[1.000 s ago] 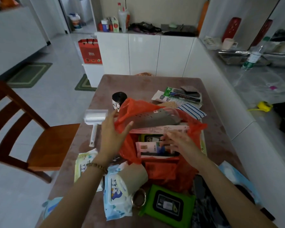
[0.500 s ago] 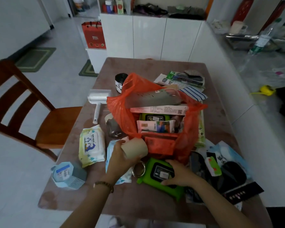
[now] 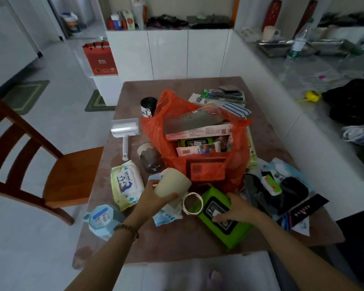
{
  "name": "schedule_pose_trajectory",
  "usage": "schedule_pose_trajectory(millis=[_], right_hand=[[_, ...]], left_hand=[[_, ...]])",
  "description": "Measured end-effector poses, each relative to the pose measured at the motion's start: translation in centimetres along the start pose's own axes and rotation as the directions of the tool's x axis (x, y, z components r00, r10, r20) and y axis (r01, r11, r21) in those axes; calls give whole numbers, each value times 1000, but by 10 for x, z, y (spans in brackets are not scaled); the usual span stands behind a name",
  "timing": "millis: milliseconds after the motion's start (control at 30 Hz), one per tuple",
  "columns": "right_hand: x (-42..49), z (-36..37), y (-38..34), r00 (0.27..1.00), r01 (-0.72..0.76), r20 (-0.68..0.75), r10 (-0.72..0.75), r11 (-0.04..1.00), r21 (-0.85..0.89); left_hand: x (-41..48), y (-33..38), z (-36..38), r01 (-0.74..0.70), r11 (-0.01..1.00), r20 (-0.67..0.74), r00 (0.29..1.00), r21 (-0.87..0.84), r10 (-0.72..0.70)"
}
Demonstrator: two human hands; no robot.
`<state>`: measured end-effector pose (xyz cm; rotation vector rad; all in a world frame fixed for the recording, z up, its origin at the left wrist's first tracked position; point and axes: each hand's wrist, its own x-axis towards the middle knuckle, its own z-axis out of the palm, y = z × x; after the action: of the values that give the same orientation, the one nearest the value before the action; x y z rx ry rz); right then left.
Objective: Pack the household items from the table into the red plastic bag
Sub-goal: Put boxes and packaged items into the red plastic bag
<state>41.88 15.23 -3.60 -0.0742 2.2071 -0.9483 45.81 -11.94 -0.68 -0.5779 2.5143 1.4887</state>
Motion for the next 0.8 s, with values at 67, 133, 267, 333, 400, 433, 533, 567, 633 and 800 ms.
schedule_pose_trajectory(millis=[67,133,267,333,400,433,533,567,633,800], right_hand=[[-22,-6,-11,1000,-16,-2,16,972,234],[-40,-16,-29,999,11,-33,2,913,408],[-36,-50,-71,982,105,-190,23,762,638],[-14,-69,-93,964,106,-248,92,722,684],[10,-82,-116,961,111,-247,122,649,753],[22,-84,-127,965,110,-228,129,591,799],[58,-82,-144,968,107,-210,135,537,837],[64,-81,-146,964,117,-227,138,548,828],[61,-81,-155,970,112,-206,129,516,849],[60,-97,-150,990,130,-85,-110,515,848]], left_hand=[[-4,7,-7,-33,994,46,998,-104,38],[-5,20,-14,-72,979,59,995,-192,84],[0,54,-25,-133,930,-53,991,-343,122],[6,67,-30,-165,918,-114,985,-362,133],[10,78,-32,-180,900,-154,980,-398,127],[12,83,-33,-171,890,-161,981,-424,112],[19,96,-27,-153,888,-168,982,-433,88],[21,100,-24,-151,899,-175,981,-411,85],[26,109,-17,-163,903,-200,976,-398,89],[46,132,6,-235,909,-304,944,-343,129]])
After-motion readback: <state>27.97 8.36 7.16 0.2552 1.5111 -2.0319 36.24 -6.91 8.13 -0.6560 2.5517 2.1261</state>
